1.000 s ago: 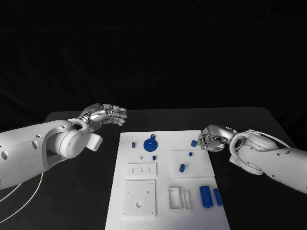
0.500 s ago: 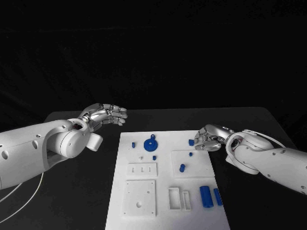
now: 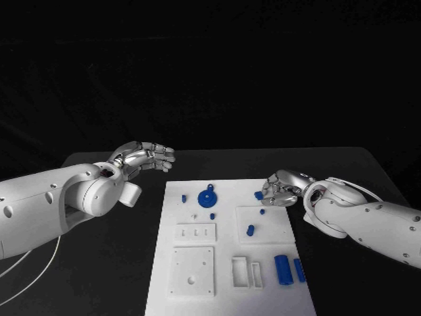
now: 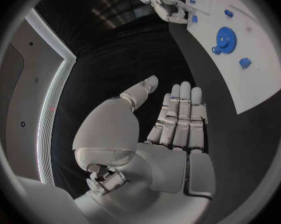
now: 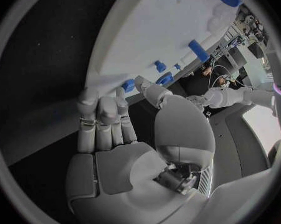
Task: Assemble the parts on the task board
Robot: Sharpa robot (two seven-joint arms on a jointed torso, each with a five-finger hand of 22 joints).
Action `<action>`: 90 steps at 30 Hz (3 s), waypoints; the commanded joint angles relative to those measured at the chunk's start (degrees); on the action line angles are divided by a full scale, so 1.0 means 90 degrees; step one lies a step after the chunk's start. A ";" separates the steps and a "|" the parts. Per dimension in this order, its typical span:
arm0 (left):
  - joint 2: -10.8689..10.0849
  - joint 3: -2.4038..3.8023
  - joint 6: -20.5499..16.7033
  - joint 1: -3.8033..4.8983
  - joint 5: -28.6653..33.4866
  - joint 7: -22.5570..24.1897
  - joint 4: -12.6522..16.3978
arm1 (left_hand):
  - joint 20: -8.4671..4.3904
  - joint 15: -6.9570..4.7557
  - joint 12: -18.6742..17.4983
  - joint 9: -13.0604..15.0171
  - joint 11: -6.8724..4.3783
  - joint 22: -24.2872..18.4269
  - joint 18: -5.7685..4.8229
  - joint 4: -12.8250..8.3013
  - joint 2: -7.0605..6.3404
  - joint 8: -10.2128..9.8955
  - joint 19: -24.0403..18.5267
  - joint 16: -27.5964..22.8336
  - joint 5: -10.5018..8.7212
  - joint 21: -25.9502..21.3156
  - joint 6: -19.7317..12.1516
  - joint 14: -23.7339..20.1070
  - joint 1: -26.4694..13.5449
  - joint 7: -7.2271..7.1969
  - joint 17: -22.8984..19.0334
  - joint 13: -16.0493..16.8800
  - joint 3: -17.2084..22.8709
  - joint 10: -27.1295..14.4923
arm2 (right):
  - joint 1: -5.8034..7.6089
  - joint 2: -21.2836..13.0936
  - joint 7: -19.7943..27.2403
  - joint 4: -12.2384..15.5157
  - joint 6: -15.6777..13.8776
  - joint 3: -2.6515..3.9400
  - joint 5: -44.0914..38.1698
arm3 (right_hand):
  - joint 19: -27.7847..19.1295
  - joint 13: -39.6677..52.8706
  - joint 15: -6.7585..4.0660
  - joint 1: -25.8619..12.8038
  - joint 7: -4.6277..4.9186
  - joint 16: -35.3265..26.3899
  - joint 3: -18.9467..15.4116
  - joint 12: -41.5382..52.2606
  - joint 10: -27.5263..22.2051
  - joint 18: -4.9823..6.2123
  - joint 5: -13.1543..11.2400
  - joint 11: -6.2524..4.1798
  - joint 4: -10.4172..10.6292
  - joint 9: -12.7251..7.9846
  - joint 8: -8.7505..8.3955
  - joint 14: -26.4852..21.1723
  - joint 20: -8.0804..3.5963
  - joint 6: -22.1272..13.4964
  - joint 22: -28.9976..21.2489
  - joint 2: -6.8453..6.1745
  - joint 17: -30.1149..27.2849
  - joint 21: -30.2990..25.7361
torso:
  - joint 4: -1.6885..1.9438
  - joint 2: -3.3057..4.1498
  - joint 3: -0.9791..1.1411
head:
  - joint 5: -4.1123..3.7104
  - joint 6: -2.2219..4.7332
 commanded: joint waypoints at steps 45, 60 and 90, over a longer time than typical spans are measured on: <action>0.0011 0.0000 0.0062 0.0002 -0.0010 0.0063 0.0000 | 0.0000 0.0019 -0.0027 -0.0008 0.0004 0.0109 0.0076 0.0024 -0.0009 -0.0039 -0.0027 0.0029 -0.0034 0.0029 -0.0048 -0.0045 -0.0060 0.0169 -0.0010 0.0011 0.0024 -0.0031 | -0.0054 0.0446 -0.0610 -0.0110 -0.0513 -0.0178 -0.1338 | -0.0069 -0.0004 -0.0077 0.0629 -0.0012 -0.0051 -0.0151 -0.0003 -0.0048 0.0460 -0.0231 -0.0096 -0.0139 0.0140 0.0197 -0.0050 -0.0063 0.0180 0.0085 -0.0131 0.0031 -0.0041 | -0.0013 0.0002 0.0009 | 0.0043 -0.0022; 0.0014 -0.0001 0.0059 0.0002 -0.0010 0.0064 -0.0006 | 0.0001 0.0019 -0.0028 -0.0008 0.0004 0.0109 0.0076 0.0024 -0.0007 -0.0039 -0.0027 0.0031 -0.0034 0.0029 -0.0048 -0.0045 -0.0060 0.0170 -0.0011 0.0012 0.0024 -0.0031 | -0.0077 0.0481 -0.0533 -0.0146 -0.0654 -0.0181 -0.1332 | -0.0035 -0.0030 -0.0135 0.0695 -0.0086 -0.0052 0.0322 -0.0006 0.0023 0.0460 -0.0231 -0.0164 0.0045 0.0264 0.0326 -0.0023 -0.0006 0.0404 0.0091 0.0014 0.0029 -0.0024 | -0.0013 0.0002 0.0010 | 0.0044 -0.0022; 0.0045 -0.0003 0.0058 -0.0005 -0.0010 0.0061 -0.0028 | 0.0002 0.0020 -0.0029 -0.0008 0.0005 0.0109 0.0075 0.0023 -0.0004 -0.0039 -0.0027 0.0033 -0.0033 0.0031 -0.0049 -0.0046 -0.0062 0.0171 -0.0014 0.0014 0.0025 -0.0031 | -0.0075 0.0235 0.1047 -0.0108 -0.0794 -0.0035 0.1195 | -0.0026 -0.0041 -0.0180 0.0390 -0.0118 -0.0061 0.0369 -0.0031 0.0044 0.0460 -0.0205 -0.0199 0.0234 0.0319 0.0301 -0.0028 -0.0072 0.0450 0.0100 0.0174 0.0043 -0.0003 | -0.0020 0.0002 0.0020 | 0.0077 0.0019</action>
